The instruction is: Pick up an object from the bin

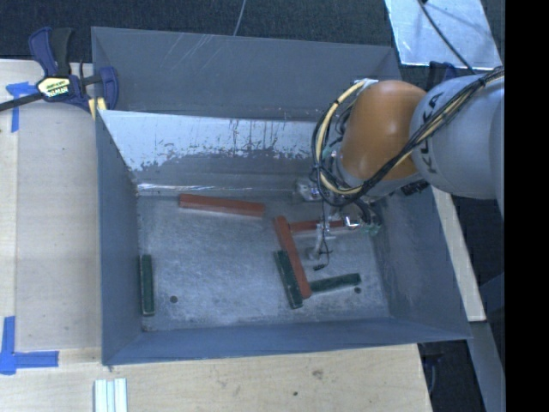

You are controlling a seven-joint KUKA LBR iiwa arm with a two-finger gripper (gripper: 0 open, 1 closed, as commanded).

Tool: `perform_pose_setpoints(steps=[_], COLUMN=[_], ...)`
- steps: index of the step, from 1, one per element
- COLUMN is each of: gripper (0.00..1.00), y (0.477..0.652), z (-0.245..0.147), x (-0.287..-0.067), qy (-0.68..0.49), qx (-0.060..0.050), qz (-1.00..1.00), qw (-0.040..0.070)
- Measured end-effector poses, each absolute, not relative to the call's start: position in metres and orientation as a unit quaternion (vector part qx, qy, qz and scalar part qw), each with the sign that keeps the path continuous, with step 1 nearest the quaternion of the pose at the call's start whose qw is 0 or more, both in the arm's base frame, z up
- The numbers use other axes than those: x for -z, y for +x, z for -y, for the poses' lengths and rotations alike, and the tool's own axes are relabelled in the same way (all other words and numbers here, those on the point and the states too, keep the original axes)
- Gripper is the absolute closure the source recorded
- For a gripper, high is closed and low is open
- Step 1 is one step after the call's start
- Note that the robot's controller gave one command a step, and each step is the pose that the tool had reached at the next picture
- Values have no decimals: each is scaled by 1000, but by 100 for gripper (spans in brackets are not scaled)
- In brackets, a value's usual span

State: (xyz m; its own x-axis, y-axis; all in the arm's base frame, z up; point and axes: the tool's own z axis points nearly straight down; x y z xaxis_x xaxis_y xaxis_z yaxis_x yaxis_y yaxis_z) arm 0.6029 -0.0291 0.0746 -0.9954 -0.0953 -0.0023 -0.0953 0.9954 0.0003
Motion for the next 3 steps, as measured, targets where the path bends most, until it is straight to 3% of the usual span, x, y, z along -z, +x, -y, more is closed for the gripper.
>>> perform_pose_setpoints(steps=[1,2,3], gripper=[100,100,100], y=[607,607,608], z=[19,19,19], x=[-72,-72,-103], qy=[-86,-86,-85], qx=[1,1,0], qz=[-996,-996,-996], qw=[4,4,2])
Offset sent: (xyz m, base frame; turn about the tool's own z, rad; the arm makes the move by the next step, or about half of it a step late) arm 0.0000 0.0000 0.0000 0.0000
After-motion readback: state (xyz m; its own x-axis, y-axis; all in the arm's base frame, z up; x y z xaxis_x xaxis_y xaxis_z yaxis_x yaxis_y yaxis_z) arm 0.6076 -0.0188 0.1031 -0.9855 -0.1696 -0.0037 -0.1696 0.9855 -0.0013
